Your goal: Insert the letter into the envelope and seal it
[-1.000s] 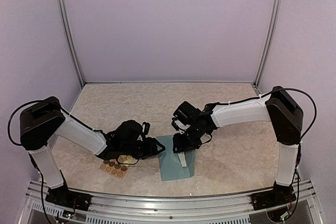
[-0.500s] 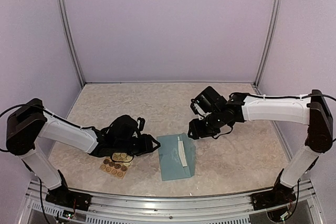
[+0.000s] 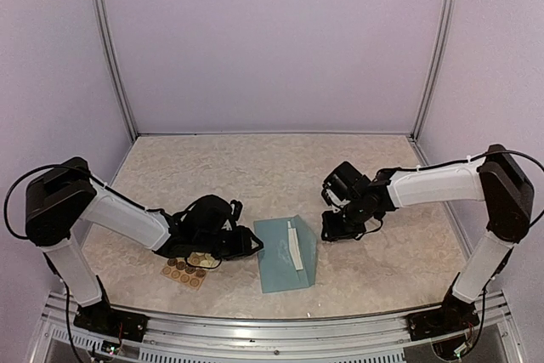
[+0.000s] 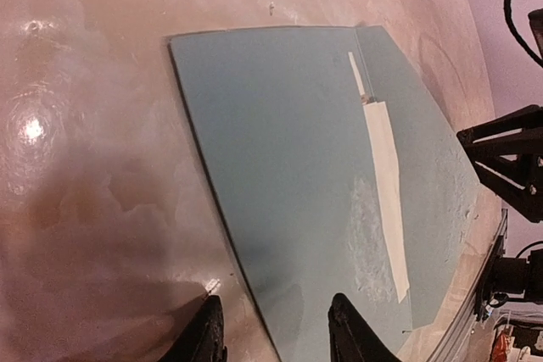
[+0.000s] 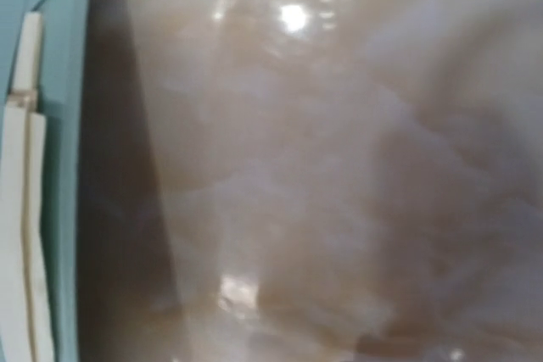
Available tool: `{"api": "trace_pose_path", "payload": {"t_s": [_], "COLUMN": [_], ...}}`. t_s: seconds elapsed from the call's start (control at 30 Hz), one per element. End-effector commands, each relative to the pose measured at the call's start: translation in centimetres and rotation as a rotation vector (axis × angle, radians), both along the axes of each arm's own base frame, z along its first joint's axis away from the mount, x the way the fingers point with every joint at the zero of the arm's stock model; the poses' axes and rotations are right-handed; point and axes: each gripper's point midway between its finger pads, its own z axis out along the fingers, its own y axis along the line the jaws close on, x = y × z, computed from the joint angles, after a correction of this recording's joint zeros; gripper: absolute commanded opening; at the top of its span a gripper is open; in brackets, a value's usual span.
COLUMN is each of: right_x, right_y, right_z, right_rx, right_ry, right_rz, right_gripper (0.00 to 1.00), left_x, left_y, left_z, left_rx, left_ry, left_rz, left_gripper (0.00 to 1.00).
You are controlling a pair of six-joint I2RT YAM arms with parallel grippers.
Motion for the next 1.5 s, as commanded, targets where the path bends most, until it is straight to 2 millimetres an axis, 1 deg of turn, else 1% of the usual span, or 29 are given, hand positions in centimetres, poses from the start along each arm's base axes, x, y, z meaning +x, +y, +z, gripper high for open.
{"api": "trace_pose_path", "payload": {"t_s": [0.0,0.1,0.27,0.37,0.53,0.67,0.8,0.97,1.0,1.07,1.13,1.2,1.23,1.27,1.33,1.37,1.43,1.47], "right_x": [-0.5,-0.9,-1.7,-2.3,-2.8,-3.0,-3.2,-3.2,-3.2,-3.2,-3.0,-2.9,-2.8,-2.7,-2.6,-2.6,-2.6,-2.6], "right_y": [2.6,4.2,7.6,8.9,10.0,10.7,10.6,9.4,9.2,9.1,9.2,9.8,10.2,10.6,11.5,12.0,13.2,13.7], "right_z": [-0.7,-0.8,0.3,0.3,-0.6,-0.9,-2.4,-3.9,-3.9,-3.7,-3.1,-2.0,-1.4,-0.7,0.5,1.2,2.4,2.8], "right_rx": [0.058,0.089,0.201,0.258,0.257,0.262,0.237,0.175,0.166,0.161,0.173,0.202,0.22,0.24,0.277,0.299,0.339,0.358], "right_ry": [0.018,0.027,0.031,0.053,0.074,0.084,0.11,0.127,0.126,0.121,0.108,0.091,0.081,0.071,0.051,0.041,0.018,0.009], "right_rz": [0.07,0.109,0.183,0.207,0.226,0.244,0.238,0.203,0.198,0.197,0.199,0.217,0.229,0.241,0.274,0.293,0.339,0.36], "right_gripper": [0.29,0.28,0.25,0.23,0.16,0.14,0.13,0.13,0.13,0.13,0.14,0.15,0.17,0.18,0.21,0.23,0.27,0.3], "left_x": [-0.3,-0.4,-0.5,-0.5,-0.7,-0.7,-0.8,-0.4,-0.3,0.2,0.7,1.1,1.2,1.3,1.5,1.6,1.7,1.8], "left_y": [-0.7,-0.7,-0.8,-1.0,-1.3,-1.6,-1.9,-1.8,-1.5,-0.9,-0.1,1.3,2.3,3.3,5.4,6.5,8.9,10.3], "left_z": [-1.0,-1.5,-1.6,-1.5,-1.5,-1.4,-1.2,-0.4,-0.3,0.6,2.3,3.4,3.6,4.3,4.5,5.2,5.3,5.1], "left_rx": [0.005,0.007,0.006,0.0,-0.005,-0.009,-0.013,-0.011,0.002,0.023,0.034,0.064,0.087,0.095,0.123,0.117,0.134,0.149], "left_ry": [0.029,0.039,0.041,0.042,0.045,0.044,0.037,-0.001,-0.009,-0.044,-0.087,-0.115,-0.118,-0.124,-0.117,-0.125,-0.116,-0.102], "left_rz": [-0.026,-0.029,-0.032,-0.034,-0.044,-0.052,-0.061,-0.054,-0.047,-0.024,0.005,0.039,0.058,0.08,0.118,0.142,0.185,0.21], "left_gripper": [0.39,0.37,0.34,0.33,0.31,0.3,0.3,0.31,0.31,0.32,0.35,0.38,0.4,0.42,0.44,0.47,0.5,0.51]}}
